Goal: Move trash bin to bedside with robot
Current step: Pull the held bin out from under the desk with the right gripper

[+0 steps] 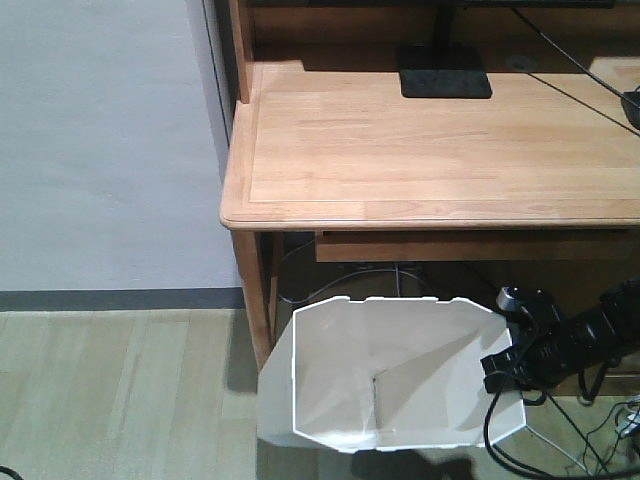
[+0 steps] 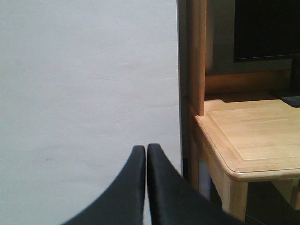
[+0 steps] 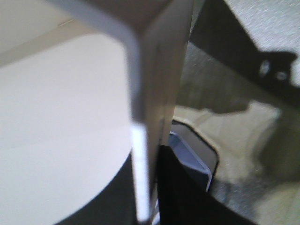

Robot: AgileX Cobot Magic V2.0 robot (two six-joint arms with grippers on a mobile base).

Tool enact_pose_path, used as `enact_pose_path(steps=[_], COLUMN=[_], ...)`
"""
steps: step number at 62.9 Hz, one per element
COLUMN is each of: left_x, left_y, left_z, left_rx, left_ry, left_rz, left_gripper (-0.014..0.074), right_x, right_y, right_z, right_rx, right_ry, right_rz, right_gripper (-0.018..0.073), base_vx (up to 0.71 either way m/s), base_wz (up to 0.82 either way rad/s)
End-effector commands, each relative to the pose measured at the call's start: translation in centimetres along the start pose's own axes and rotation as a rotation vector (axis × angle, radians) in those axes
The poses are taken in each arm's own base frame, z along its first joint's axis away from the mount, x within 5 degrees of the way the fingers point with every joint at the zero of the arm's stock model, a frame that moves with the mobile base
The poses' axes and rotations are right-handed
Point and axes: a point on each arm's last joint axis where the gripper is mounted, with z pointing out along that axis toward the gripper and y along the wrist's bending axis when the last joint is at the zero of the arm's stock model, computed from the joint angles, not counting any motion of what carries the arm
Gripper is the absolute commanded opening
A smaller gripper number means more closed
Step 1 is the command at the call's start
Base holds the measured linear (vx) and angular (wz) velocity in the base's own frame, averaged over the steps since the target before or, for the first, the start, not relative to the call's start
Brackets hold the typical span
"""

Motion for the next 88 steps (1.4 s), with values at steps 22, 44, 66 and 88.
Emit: enact_pose_path(steps=[22, 44, 66, 88], left_x=[-0.3, -0.3, -0.3, -0.3], left_y=[0.0, 0.0, 0.0, 0.0], left_z=[0.0, 0.0, 0.0, 0.0], left_rx=[0.007, 0.007, 0.007, 0.007], left_ry=[-0.07, -0.07, -0.07, -0.07], left_rz=[-0.023, -0.023, -0.023, -0.023], left_gripper=[-0.0006, -0.0006, -0.0006, -0.0006], right_x=[-1.5, -1.4, -1.4, -1.4], right_y=[4.4, 4.8, 4.8, 4.8], right_z=[-3.4, -3.6, -3.6, -3.6], right_rx=[-0.338, -0.383, -0.383, -0.383], right_ry=[-0.147, -0.147, -0.147, -0.147], right_rz=[0.032, 0.028, 0.028, 0.028], right_gripper=[-0.0005, -0.0005, -0.0005, -0.0005], base_vx=[0.0, 0.0, 0.0, -0.02], base_wz=[0.0, 0.0, 0.0, 0.07])
